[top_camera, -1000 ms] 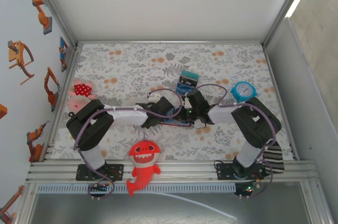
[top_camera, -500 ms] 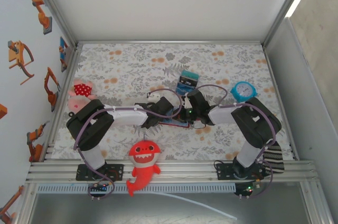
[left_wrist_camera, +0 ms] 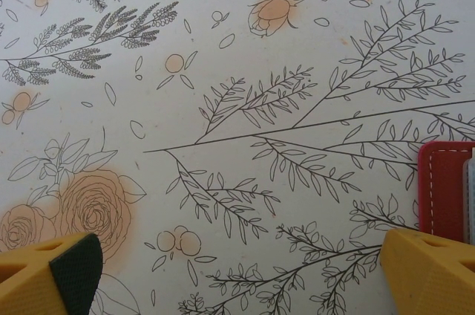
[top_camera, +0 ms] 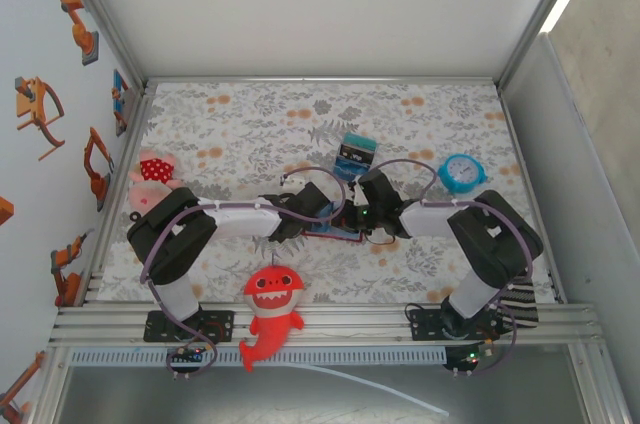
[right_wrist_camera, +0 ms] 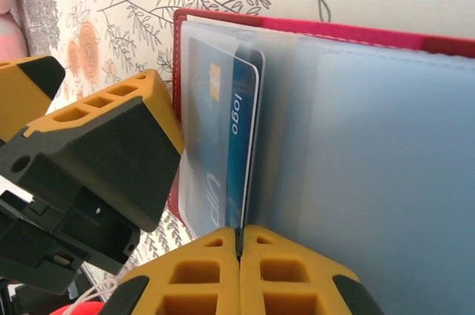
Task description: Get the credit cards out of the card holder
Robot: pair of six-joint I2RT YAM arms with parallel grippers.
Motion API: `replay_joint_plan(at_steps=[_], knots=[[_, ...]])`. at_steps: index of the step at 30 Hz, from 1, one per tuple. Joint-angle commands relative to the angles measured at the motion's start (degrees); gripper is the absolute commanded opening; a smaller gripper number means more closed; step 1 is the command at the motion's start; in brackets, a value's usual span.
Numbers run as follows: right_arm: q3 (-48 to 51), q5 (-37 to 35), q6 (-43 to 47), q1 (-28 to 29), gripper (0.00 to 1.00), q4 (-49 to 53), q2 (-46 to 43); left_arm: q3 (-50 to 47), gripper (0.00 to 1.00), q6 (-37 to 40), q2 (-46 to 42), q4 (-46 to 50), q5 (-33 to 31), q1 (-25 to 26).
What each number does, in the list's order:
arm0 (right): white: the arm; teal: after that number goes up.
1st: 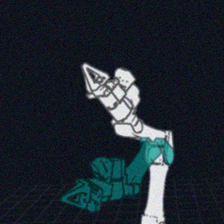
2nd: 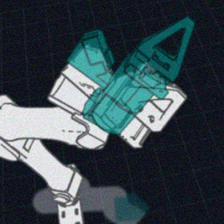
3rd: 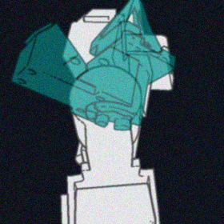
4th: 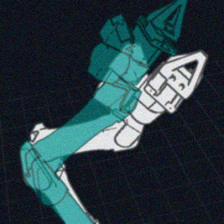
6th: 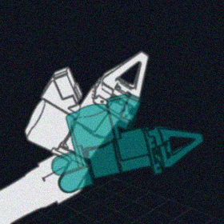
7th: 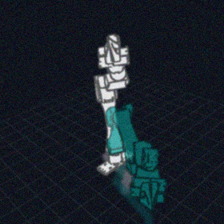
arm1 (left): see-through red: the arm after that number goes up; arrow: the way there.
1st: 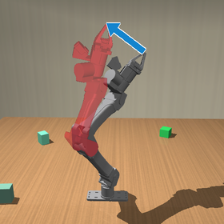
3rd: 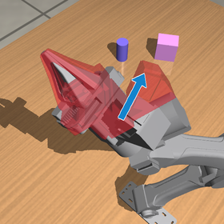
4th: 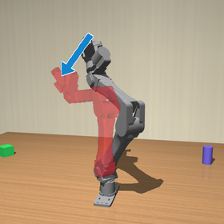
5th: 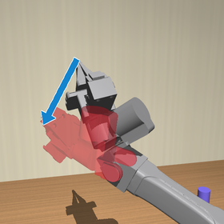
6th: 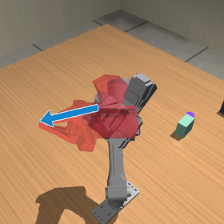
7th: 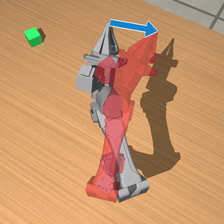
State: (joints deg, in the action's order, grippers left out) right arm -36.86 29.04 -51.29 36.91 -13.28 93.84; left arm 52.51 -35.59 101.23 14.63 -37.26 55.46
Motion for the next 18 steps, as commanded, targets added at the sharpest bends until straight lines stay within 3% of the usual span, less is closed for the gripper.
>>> replay_joint_plan(at_steps=[1,18], knots=[[-0.8,-2.5,2.8,-0.8,0.00,4.1,-2.2,-0.1,0.97,0.7,1.8,3.6,2.0,0.2],[-1.4,-3.5,4.6,-2.0,0.00,8.4,-4.1,0.5,0.97,2.2,-1.3,3.7,0.7,0.2]])
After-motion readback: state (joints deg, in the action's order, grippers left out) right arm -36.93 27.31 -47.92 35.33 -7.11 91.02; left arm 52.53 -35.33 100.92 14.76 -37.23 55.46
